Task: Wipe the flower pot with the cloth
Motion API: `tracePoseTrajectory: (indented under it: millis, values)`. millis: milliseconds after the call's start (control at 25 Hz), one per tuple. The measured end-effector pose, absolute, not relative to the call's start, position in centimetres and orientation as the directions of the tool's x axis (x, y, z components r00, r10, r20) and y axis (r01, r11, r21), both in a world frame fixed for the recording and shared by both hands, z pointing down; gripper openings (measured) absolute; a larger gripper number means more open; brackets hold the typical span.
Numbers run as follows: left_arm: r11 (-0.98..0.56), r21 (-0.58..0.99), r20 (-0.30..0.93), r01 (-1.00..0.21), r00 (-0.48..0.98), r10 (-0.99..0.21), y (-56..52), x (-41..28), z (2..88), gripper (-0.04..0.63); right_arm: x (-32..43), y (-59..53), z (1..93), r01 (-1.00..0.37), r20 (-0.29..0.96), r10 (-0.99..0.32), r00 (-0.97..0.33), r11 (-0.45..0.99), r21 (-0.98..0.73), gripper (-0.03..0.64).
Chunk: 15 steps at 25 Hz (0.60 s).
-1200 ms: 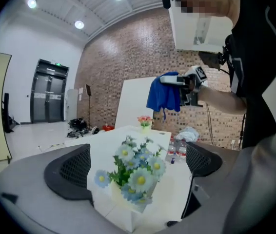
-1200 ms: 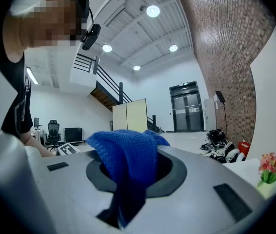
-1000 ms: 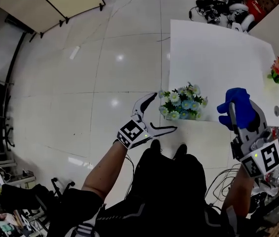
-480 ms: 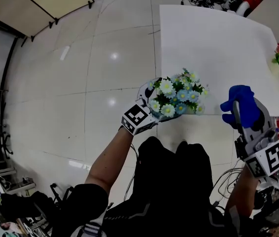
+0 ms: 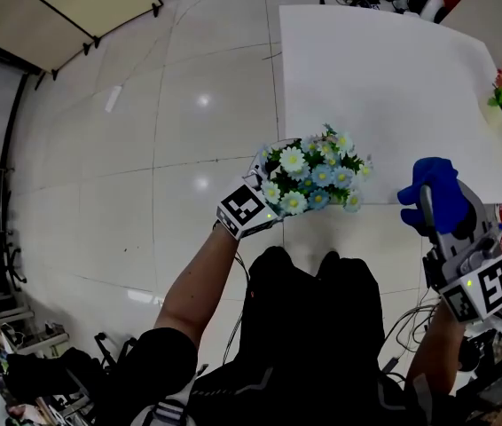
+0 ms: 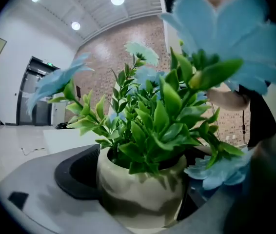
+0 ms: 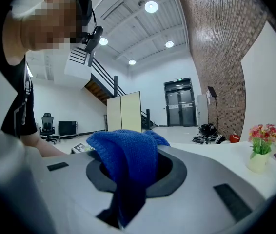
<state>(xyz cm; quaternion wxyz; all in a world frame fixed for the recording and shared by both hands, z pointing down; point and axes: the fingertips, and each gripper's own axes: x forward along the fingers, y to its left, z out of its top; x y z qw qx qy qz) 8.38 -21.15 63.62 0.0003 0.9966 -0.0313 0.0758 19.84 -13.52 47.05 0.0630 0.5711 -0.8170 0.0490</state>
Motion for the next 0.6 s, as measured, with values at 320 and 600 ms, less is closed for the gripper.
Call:
tracePoseTrajectory:
  millis: [320,600]
  values:
    - [-0.998,0.022,0.182,-0.057,0.982,-0.052,-19.5,6.1,63.1,0.523,18.7,-14.2,47.9,-0.929,0.194,-0.909,-0.368,0.369,-0.033,0.077]
    - [-0.995,-0.099,0.303,0.023,0.953,-0.008,-19.1,7.5,65.3,0.595,17.5,-16.0,51.9,-0.916,0.235,-0.885,-0.401,0.389,-0.097,0.077]
